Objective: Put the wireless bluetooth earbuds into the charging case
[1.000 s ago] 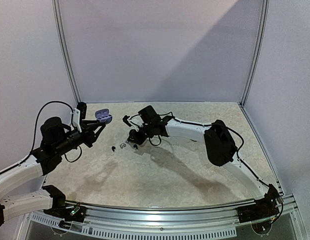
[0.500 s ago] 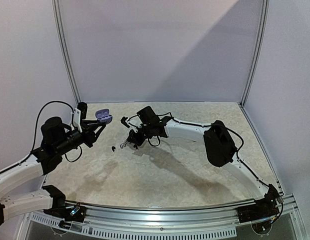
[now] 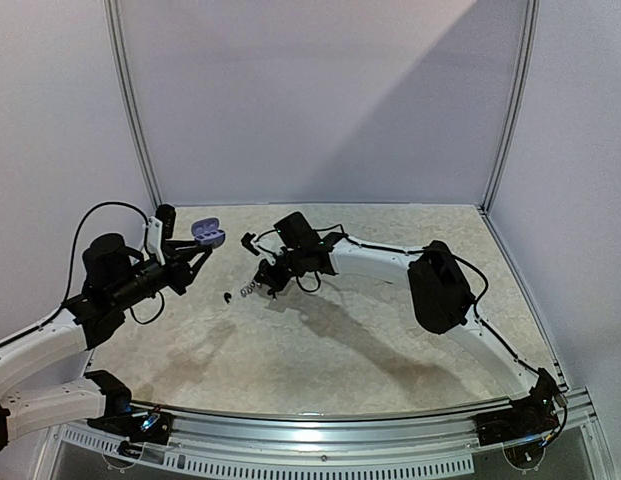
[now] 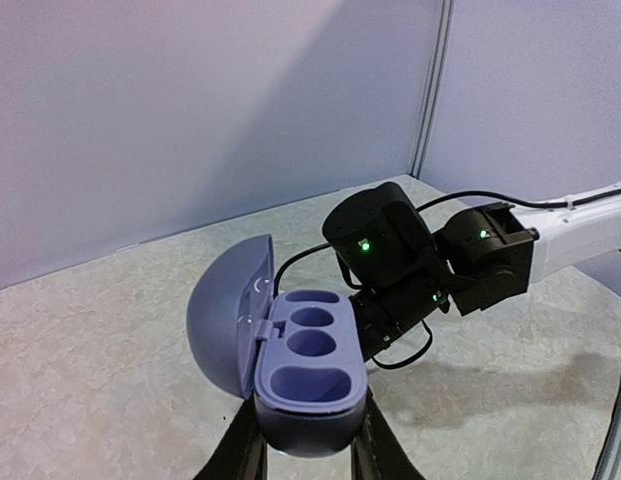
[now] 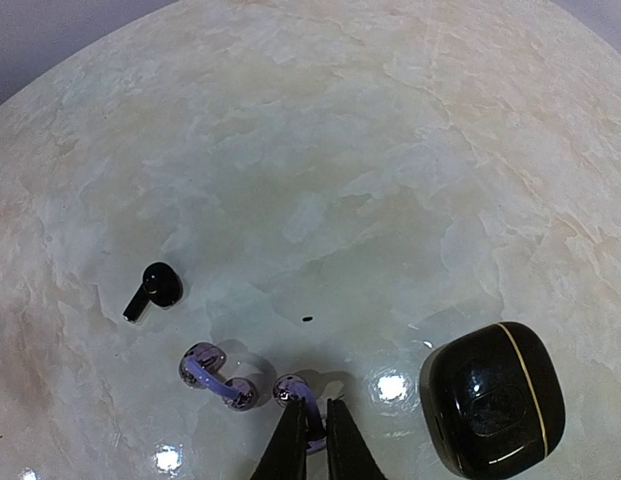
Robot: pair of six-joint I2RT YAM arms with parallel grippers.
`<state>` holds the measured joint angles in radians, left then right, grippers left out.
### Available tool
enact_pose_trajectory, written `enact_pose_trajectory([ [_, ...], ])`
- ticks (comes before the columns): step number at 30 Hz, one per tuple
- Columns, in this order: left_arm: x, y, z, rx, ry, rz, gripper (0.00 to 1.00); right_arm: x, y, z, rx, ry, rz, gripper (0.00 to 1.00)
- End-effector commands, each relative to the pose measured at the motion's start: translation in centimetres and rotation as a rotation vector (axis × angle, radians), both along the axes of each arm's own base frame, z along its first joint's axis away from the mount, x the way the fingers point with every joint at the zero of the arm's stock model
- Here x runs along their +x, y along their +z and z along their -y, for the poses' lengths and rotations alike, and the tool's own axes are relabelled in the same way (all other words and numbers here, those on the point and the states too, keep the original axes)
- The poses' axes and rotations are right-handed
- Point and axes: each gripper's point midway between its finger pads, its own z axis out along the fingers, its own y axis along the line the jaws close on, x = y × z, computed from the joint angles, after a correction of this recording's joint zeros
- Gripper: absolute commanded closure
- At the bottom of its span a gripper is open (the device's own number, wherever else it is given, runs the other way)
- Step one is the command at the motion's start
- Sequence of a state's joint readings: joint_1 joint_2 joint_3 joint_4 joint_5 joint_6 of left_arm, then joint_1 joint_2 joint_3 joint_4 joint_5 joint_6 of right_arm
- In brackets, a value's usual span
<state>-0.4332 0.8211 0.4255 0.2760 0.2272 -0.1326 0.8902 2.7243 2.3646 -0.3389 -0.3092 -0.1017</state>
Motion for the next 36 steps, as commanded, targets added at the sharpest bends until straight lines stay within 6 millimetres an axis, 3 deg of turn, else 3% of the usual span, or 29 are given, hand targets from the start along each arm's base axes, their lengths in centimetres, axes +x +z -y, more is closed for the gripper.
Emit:
enact_pose_trajectory([
  [1,0.5,0.5,-0.3,0.002,0.009,0.025,1.0,-0.9,-1.6,0.0,-0.044,0.015,-0.014,0.89],
  [8,0.6,0.7,-0.2,0.002,0.007,0.03,1.0,-1.0,-1.8,0.0,-0.053,0.011,-0.009,0.87],
  [19,0.7,0.7,-0.2,0.008,0.007,0.031,1.0,-1.2,-1.9,-0.1,-0.062,0.022,0.001,0.99],
  [26,0.8,0.8,-0.1,0.011,0.004,0.033,1.0,-1.3,-1.7,0.0,-0.07,0.03,0.011,1.0],
  [31,0.6,0.8,0.1,0.021,-0.013,0.04,1.0,-1.0,1.5,0.2,-0.033,0.029,0.053,1.0],
  [33,0.4,0.8,0.4,0.031,-0.036,0.048,1.0,-0.7,3.7,0.5,0.005,0.026,0.067,1.0],
  [36,-0.1,1.0,1.0,0.046,-0.083,0.075,1.0,0.0,8.7,1.5,0.083,0.01,0.097,1.0],
])
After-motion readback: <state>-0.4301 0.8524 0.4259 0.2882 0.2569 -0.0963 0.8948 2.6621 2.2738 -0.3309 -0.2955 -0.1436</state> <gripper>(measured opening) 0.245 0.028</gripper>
